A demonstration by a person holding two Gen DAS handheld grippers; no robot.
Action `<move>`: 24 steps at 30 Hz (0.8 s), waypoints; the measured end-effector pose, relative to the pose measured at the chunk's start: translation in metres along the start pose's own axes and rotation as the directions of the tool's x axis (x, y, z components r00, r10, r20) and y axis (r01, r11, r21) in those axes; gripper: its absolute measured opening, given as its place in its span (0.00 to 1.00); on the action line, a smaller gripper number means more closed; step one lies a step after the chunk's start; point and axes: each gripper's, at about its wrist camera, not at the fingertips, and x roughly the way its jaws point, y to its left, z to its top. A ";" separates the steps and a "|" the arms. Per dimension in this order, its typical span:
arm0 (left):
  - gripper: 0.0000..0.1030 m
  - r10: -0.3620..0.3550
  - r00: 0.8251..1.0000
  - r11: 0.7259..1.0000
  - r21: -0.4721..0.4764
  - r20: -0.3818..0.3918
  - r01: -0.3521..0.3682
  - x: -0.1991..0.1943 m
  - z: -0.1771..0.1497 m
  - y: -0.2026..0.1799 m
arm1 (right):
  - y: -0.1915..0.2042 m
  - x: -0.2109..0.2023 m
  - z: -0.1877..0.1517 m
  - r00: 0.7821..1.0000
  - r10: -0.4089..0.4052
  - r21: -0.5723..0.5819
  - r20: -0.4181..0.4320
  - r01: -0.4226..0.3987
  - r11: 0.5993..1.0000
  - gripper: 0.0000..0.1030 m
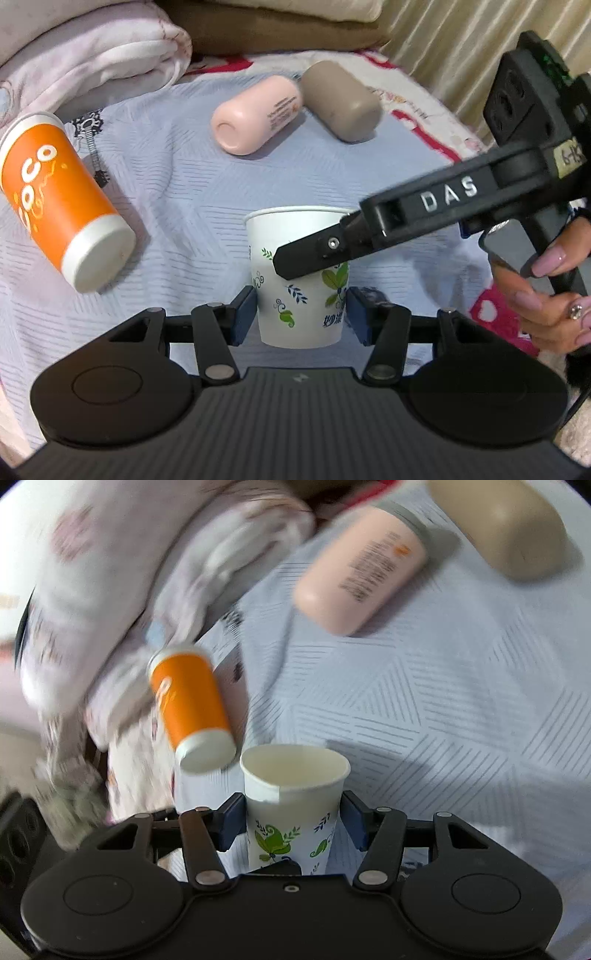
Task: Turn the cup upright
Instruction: 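Lower the upright white cup onto the cloth with both grippers holding it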
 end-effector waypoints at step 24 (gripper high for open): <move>0.50 0.206 0.896 0.934 0.193 0.394 -0.299 0.008 -0.034 -0.032 | 0.049 -0.023 -0.036 0.921 0.004 -0.650 0.390 0.272 0.709 0.59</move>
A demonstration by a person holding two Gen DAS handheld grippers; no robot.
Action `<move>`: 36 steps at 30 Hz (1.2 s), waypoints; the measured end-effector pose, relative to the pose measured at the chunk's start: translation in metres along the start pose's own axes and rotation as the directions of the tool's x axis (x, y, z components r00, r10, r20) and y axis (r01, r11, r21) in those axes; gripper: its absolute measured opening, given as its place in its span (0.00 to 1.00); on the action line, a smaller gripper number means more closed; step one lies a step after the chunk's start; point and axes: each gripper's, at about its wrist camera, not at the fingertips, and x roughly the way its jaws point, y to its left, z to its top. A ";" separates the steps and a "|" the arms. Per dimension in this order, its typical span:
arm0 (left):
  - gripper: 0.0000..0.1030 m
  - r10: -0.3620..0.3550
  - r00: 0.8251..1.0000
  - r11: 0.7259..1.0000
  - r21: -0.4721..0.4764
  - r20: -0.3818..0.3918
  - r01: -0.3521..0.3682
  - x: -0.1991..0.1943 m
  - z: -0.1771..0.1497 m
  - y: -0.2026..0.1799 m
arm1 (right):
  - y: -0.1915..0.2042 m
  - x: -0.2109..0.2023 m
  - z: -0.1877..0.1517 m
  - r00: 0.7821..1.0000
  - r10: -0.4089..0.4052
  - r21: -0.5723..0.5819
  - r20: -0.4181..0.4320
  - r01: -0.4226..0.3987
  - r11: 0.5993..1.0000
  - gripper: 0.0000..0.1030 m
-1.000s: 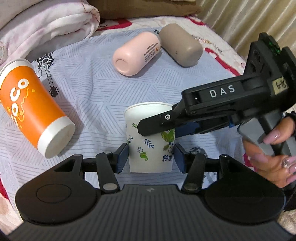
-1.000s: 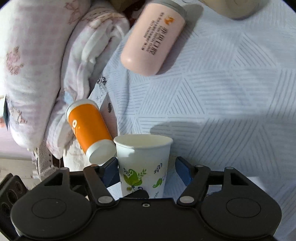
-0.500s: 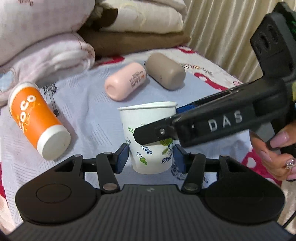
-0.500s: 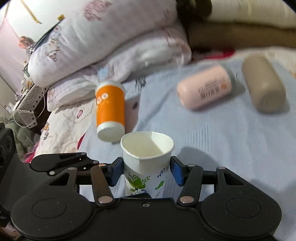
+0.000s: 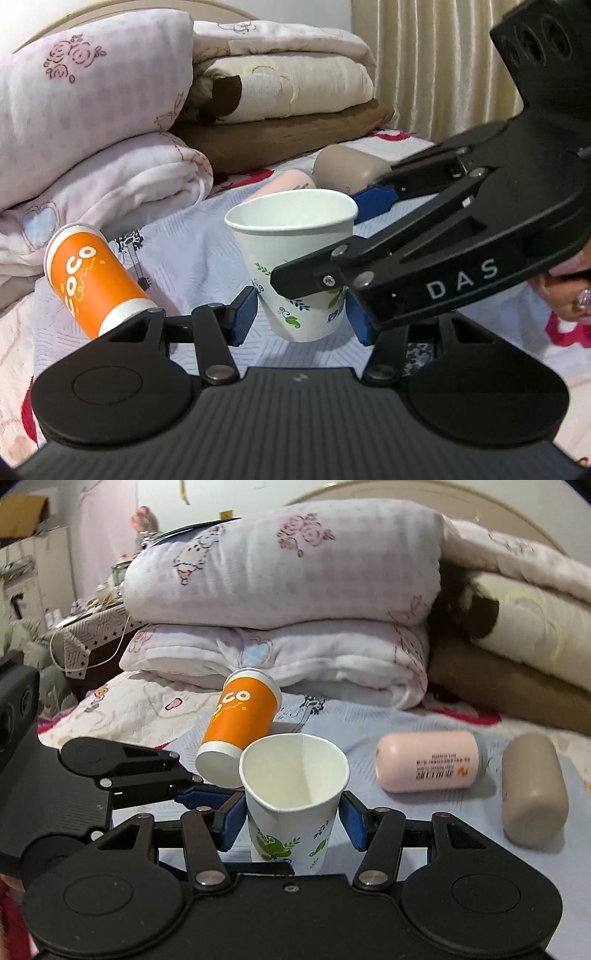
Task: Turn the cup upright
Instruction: 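Lower the upright white cup onto the cloth with both grippers holding it, then open both grippers and release the white cup standing on the cloth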
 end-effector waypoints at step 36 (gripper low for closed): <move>0.63 0.010 0.985 0.998 -0.061 -0.170 -0.020 -0.018 -0.018 0.001 | 0.016 0.003 -0.002 0.971 -0.043 0.019 -0.234 0.049 0.999 0.85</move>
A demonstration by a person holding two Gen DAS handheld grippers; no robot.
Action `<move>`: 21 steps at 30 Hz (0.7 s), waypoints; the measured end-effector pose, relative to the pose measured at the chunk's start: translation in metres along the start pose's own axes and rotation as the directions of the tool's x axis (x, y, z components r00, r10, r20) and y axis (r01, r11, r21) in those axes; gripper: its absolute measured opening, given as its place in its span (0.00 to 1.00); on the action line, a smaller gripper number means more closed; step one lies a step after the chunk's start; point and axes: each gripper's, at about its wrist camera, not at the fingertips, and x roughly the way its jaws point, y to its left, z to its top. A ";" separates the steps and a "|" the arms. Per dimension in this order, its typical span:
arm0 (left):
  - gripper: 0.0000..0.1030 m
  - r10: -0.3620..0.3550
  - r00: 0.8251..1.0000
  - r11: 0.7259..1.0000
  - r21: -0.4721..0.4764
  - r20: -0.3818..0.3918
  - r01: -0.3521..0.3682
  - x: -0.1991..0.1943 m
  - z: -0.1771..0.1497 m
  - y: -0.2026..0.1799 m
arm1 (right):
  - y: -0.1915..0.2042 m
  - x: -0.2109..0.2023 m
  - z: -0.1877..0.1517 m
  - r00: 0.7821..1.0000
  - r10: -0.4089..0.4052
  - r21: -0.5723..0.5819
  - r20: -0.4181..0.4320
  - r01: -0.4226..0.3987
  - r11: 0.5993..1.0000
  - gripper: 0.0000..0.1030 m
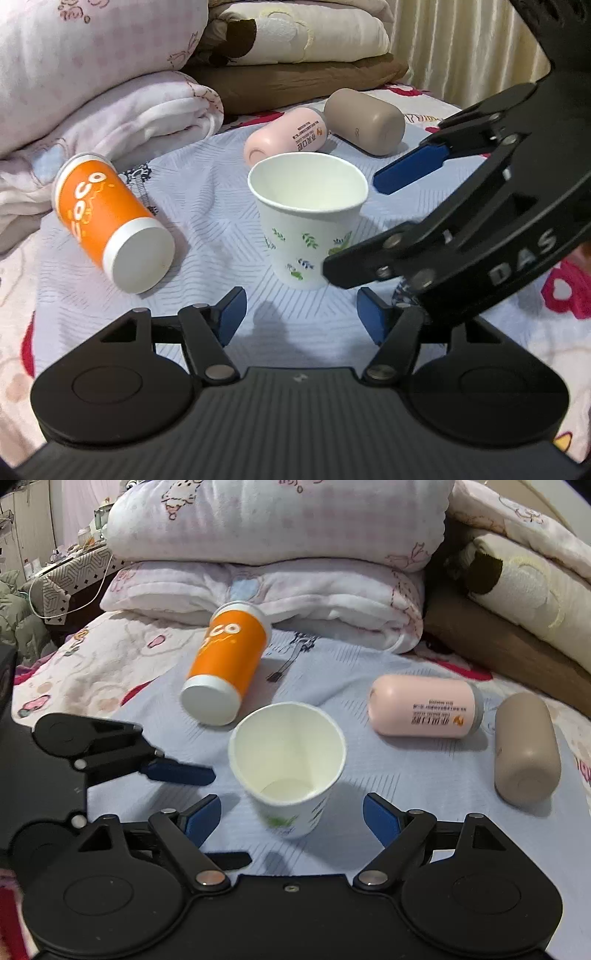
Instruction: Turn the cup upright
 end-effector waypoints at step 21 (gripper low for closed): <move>0.65 0.153 0.984 0.977 -0.161 0.090 -0.137 -0.175 0.023 -0.010 | 0.035 -0.171 -0.040 0.937 -0.174 0.225 0.303 0.107 0.969 0.85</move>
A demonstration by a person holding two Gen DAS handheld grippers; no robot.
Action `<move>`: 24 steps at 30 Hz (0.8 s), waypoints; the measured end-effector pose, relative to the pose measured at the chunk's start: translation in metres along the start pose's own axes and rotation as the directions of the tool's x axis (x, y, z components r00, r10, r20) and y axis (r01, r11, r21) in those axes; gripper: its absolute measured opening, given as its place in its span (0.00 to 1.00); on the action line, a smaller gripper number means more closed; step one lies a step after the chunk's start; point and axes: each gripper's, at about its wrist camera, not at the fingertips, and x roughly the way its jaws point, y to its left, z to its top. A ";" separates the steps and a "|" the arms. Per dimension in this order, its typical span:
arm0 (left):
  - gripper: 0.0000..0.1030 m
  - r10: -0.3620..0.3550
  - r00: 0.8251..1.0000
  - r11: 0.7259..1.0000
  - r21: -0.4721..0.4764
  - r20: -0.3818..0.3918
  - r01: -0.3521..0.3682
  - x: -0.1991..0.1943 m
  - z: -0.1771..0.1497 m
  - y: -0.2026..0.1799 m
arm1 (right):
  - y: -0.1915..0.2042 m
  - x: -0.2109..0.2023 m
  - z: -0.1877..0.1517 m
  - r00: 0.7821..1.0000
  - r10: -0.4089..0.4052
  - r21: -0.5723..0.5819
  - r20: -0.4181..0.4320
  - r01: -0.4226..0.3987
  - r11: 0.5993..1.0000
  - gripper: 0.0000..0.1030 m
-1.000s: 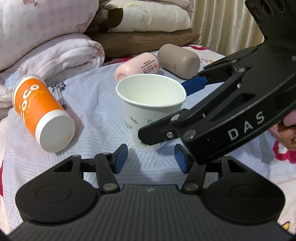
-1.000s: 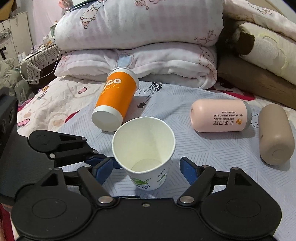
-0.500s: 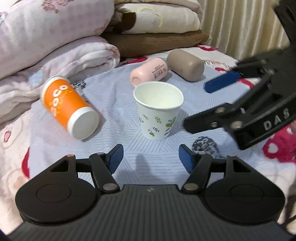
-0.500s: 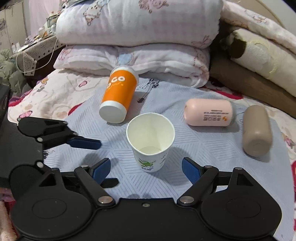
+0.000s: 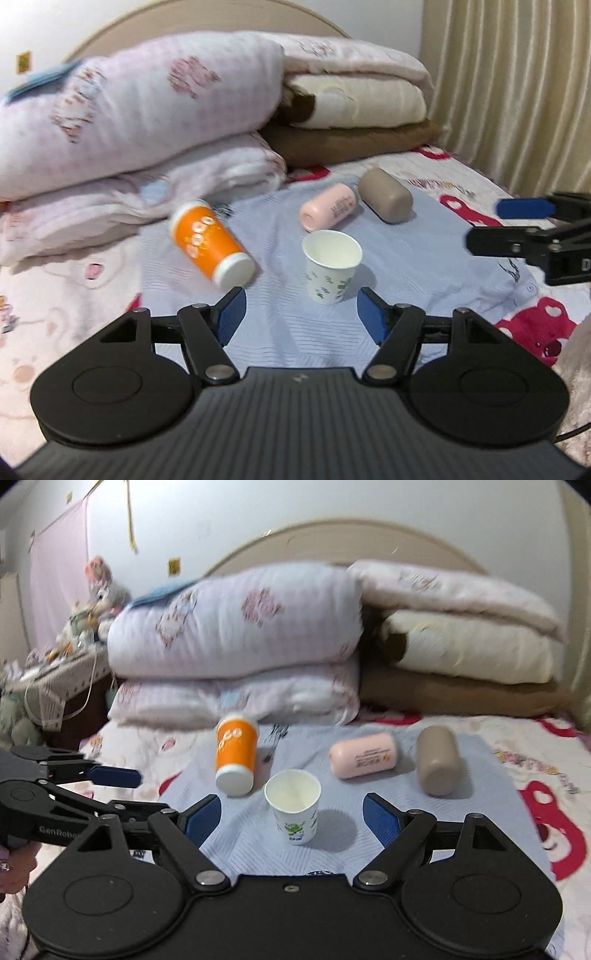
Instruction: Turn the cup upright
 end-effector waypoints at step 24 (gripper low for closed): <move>0.69 0.086 0.994 0.992 -0.101 0.067 -0.079 -0.056 -0.020 -0.004 | 0.035 -0.059 -0.039 0.981 -0.145 -0.001 0.129 0.147 0.989 1.00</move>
